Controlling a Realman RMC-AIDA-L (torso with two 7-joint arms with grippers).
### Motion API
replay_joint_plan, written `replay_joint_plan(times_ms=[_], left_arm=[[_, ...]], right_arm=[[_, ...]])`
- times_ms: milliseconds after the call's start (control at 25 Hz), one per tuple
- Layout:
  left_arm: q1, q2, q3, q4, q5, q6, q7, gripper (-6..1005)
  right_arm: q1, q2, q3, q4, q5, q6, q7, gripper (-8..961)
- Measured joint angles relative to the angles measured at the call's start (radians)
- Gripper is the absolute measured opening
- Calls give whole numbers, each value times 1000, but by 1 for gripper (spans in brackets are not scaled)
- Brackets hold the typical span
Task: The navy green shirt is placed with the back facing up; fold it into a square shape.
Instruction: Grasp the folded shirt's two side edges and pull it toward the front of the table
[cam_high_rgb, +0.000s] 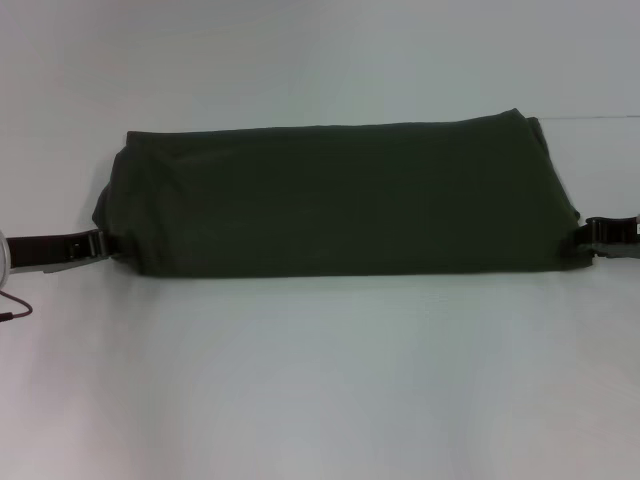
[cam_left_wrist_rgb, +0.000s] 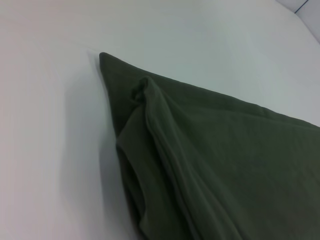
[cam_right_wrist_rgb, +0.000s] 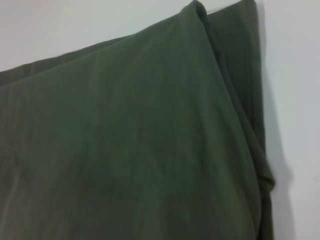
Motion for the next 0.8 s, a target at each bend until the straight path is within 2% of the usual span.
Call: replay_joint_plan(times_ms=[560,640,800], left_arm=[[-4,7,-3,0,-2,0,-8,5],[-5,14,-1,0,-1,12,-27,5],[-1,37,-5,0,-5,84,-46,5]], right_arm=[[-13,-4,7,-4,2,8,-4,60],[-14,-4,8,-6,6,-3,-8,22],[-29,-4,16,-43,8,-69,-12,23]])
